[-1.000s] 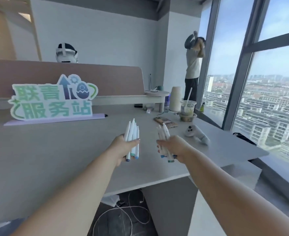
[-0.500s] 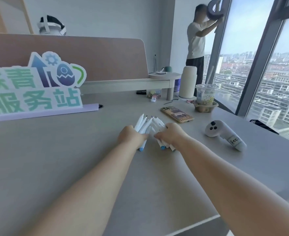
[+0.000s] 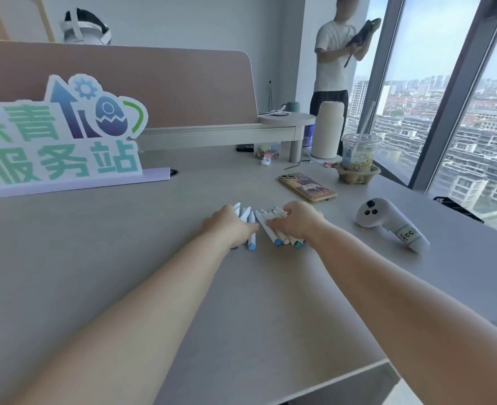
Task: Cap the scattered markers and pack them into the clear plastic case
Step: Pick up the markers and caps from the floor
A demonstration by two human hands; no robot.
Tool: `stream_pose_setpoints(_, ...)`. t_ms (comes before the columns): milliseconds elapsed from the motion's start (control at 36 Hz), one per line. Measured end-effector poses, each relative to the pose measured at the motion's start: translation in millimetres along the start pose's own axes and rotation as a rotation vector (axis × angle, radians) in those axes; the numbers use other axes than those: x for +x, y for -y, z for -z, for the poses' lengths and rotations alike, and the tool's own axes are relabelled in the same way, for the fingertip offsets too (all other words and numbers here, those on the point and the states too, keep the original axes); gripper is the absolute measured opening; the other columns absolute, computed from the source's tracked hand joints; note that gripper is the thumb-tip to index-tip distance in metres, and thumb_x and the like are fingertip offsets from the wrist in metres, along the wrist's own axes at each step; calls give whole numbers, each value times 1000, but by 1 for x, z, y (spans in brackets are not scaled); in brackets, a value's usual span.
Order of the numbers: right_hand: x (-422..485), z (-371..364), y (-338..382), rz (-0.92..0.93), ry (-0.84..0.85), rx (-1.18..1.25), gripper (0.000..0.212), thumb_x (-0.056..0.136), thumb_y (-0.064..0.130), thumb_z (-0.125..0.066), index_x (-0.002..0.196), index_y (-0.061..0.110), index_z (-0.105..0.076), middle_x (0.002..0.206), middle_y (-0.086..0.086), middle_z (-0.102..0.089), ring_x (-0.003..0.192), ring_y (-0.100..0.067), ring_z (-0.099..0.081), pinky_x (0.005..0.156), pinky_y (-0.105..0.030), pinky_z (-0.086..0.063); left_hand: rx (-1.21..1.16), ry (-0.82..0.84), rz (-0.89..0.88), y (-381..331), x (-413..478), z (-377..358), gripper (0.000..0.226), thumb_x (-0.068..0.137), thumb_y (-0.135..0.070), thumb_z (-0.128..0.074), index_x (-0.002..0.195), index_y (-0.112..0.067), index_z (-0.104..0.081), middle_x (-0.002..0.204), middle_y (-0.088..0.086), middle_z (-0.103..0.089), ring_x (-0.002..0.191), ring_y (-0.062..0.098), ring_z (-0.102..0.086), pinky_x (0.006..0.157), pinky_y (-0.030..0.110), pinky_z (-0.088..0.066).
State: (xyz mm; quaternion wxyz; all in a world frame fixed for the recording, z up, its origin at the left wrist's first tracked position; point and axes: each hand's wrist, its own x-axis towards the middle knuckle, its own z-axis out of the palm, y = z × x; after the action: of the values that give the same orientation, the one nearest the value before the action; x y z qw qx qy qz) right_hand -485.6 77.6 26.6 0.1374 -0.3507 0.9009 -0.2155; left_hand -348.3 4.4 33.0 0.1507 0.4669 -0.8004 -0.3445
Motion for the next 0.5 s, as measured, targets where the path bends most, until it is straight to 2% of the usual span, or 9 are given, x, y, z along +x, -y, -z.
stream_pose_setpoints(28, -1, 0, -1, 0, 2, 4, 56, 78, 62, -60, 117, 22, -54, 122, -4, -56, 117, -30, -48, 97, -43, -45, 11, 2, -4, 1, -1, 0, 56, 84, -38, -61, 132, -16, -43, 109, -2, -54, 72, 21, -59, 82, 31, -54)
stream_pose_setpoints(56, -2, 1, -1, 3, 0, 10, 59, 78, 61, -61, 122, 22, -52, 126, -4, -54, 119, -29, -47, 98, -43, -44, 17, -1, -7, 2, -1, 1, 64, 83, -40, -62, 138, -17, -38, 119, -1, -53, 80, 22, -62, 86, 33, -53)
stream_pose_setpoints(139, -8, 3, -3, 8, -4, 60, 68, 79, 56, -64, 133, 20, -45, 137, -5, -48, 126, -28, -42, 103, -43, -40, 28, -8, -28, 6, -5, 2, 71, 80, -43, -64, 140, -16, -36, 140, 3, -43, 105, 27, -59, 92, 38, -50)
stream_pose_setpoints(250, -28, 10, -9, 26, -22, 171, 77, 79, 54, -65, 141, 17, -38, 141, -5, -45, 124, -29, -44, 98, -44, -45, 62, -36, -37, 5, -15, 3, 66, 83, -43, -60, 138, -17, -37, 140, 5, -43, 110, 29, -57, 96, 40, -46)
stream_pose_setpoints(389, -67, 34, -35, 71, -183, 231, 58, 87, 39, -62, 136, 12, -47, 134, -6, -54, 127, -28, -44, 106, -40, -38, -20, -154, -161, -18, -35, -10, 66, 83, -41, -61, 142, -21, -38, 142, 6, -44, 124, 30, -46, 97, 40, -46)
stream_pose_setpoints(500, -114, 58, -78, 18, -367, 297, 44, 89, 35, -59, 129, 16, -54, 124, 1, -57, 111, -17, -54, 92, -30, -45, -145, -157, -337, -50, -67, -34, 56, 83, -36, -62, 134, -20, -48, 138, 6, -49, 122, 28, -50, 102, 39, -42)
